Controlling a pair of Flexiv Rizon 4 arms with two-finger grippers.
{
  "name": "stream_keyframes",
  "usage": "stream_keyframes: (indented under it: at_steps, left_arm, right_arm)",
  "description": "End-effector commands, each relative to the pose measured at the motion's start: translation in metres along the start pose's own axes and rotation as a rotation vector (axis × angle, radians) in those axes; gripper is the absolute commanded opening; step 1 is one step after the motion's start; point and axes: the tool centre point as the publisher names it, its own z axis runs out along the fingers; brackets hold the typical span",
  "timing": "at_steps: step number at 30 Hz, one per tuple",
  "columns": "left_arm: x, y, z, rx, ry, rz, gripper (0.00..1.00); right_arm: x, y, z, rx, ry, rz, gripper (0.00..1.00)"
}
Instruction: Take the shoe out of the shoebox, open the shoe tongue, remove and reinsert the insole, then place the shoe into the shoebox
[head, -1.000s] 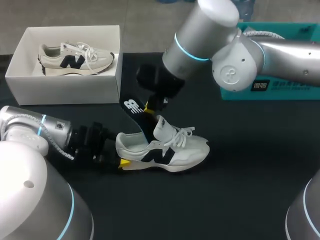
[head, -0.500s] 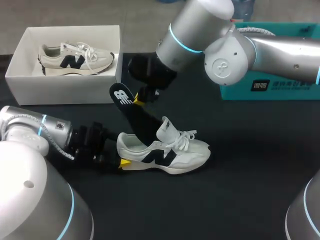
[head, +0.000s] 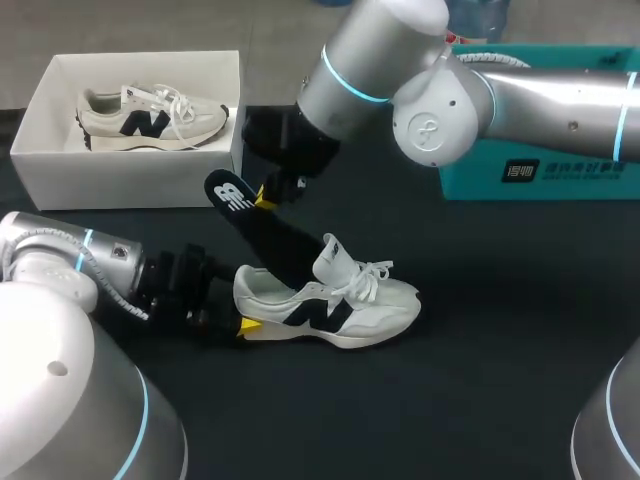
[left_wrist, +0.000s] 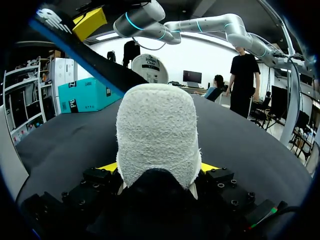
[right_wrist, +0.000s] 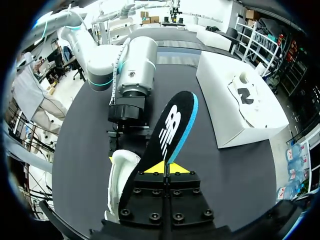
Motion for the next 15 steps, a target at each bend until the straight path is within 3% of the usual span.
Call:
stream_keyframes:
  at_steps: [1, 7, 12, 15]
  left_arm:
    - [0.001, 0.003, 0.000, -0.003, -0.001, 0.000, 0.00]
    - [0.001, 0.003, 0.000, -0.003, -0.001, 0.000, 0.00]
    - [0.001, 0.003, 0.000, -0.003, -0.001, 0.000, 0.00]
    - [0.001, 0.003, 0.000, -0.003, -0.001, 0.000, 0.00]
  right_arm:
    - [0.000, 0.000, 0.001, -0.001, -0.002, 0.000, 0.00]
    - [0.000, 0.000, 0.001, -0.001, -0.002, 0.000, 0.00]
    - [-0.011, 0.018, -0.020, -0.195, -0.098, 0.075, 0.00]
    - [-0.015, 0.026, -0.035, -0.261, -0.111, 0.100, 0.00]
